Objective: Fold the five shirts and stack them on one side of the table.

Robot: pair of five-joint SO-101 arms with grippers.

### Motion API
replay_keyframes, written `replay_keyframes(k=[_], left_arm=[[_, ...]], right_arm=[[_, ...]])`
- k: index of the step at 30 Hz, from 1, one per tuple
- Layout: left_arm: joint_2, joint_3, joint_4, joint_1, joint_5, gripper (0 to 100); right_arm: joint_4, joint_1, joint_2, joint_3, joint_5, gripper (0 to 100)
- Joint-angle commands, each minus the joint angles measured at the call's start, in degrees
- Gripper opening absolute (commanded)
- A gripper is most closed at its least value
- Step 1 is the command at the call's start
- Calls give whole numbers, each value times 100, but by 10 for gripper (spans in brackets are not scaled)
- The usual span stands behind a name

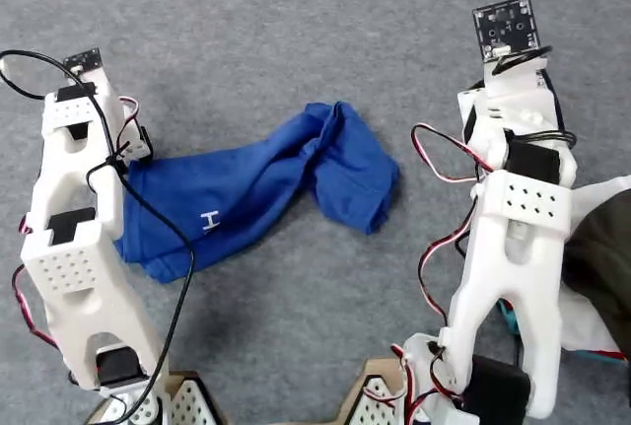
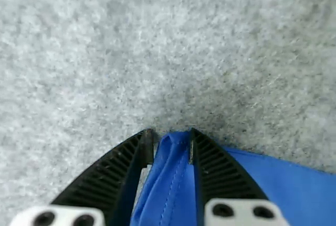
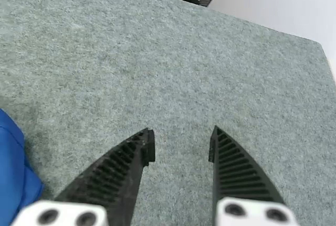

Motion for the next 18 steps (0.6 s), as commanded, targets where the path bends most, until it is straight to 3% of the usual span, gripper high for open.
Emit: replay_keyframes(k=[1,5,8,16,18], left_arm=[[66,-114,9,123,26,130],[84,-114,9,123,26,109],[84,-114,-26,123,26,16],[31,-413,44,97,79,20],[31,-738,308,105,70,20]], right_arm=[[26,-101,-31,-84,35,189],[26,-101,-31,-84,35,189],[26,-101,-31,-84,35,189],[26,-101,-40,-127,-9,189],[149,-101,-40,-303,-387,189]])
